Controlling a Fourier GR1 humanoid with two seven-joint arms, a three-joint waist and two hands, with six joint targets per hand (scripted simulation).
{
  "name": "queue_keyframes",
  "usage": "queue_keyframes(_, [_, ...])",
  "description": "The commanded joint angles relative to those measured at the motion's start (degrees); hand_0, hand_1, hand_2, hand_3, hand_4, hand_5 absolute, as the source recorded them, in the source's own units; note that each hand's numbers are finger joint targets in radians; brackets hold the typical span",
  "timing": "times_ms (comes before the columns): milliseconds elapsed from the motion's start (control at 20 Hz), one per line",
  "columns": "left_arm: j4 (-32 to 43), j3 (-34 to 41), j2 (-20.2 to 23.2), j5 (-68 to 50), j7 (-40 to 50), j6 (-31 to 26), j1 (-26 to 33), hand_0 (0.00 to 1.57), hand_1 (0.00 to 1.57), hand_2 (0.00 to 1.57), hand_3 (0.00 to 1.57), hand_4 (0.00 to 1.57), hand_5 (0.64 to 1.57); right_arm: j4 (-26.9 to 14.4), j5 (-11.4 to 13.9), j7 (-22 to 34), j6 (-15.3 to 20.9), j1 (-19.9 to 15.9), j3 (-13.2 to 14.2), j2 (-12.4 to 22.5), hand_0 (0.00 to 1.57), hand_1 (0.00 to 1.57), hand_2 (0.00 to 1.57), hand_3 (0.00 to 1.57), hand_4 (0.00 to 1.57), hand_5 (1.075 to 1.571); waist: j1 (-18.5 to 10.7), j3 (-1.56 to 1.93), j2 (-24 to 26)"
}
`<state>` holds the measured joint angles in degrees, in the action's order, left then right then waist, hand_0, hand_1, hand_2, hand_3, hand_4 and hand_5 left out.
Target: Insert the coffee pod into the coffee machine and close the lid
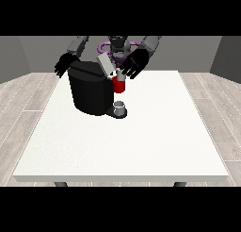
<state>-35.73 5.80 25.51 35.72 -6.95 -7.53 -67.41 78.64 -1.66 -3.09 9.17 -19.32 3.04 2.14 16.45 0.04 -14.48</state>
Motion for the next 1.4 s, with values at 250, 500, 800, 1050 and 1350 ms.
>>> queue_keyframes(250, [0.1, -0.6, -2.2, 0.8, 1.2, -0.8, 0.2, 1.19, 1.19, 1.27, 1.20, 0.51, 1.571, -1.0, -0.4, 0.5, -0.2, 1.2, 0.4, 0.2, 0.00, 0.00, 0.00, 0.00, 0.46, 1.571, -0.9, -0.02, 2.1])
queue_keyframes(500, [0.5, -0.6, -2.8, 1.6, 1.5, 0.4, 0.1, 1.18, 1.18, 1.25, 1.19, 0.49, 1.571, -1.6, -0.2, -2.7, -0.4, 1.3, 0.6, 0.2, 0.00, 0.00, 0.00, 0.00, 0.44, 1.571, -0.4, -0.02, 0.2])
queue_keyframes(800, [1.5, -0.5, -3.4, 2.3, 0.9, 1.6, 1.9, 1.23, 1.23, 1.27, 1.18, 0.48, 1.571, 0.2, 0.1, 1.0, 0.4, 1.5, -0.2, 0.3, 0.00, 0.00, 0.00, 0.00, 0.44, 1.571, -0.1, -0.04, 0.9])
queue_keyframes(1050, [0.3, -0.7, -3.9, 2.2, 1.3, 0.3, 0.8, 1.21, 1.21, 1.24, 1.12, 0.46, 1.571, -3.4, -0.6, -2.1, 0.6, 1.5, 1.6, 0.3, 0.00, 0.00, 0.00, 0.00, 0.37, 1.571, -1.9, -0.02, 0.2])
queue_keyframes(1350, [2.0, 0.6, 1.6, 2.7, -2.2, -1.1, 0.6, 1.12, 1.12, 1.16, 0.99, 0.44, 1.571, 1.5, -0.8, -1.2, -1.0, 2.8, -0.2, 0.7, 0.00, 0.00, 0.00, 0.00, 0.44, 1.571, 0.7, -0.03, -0.6])
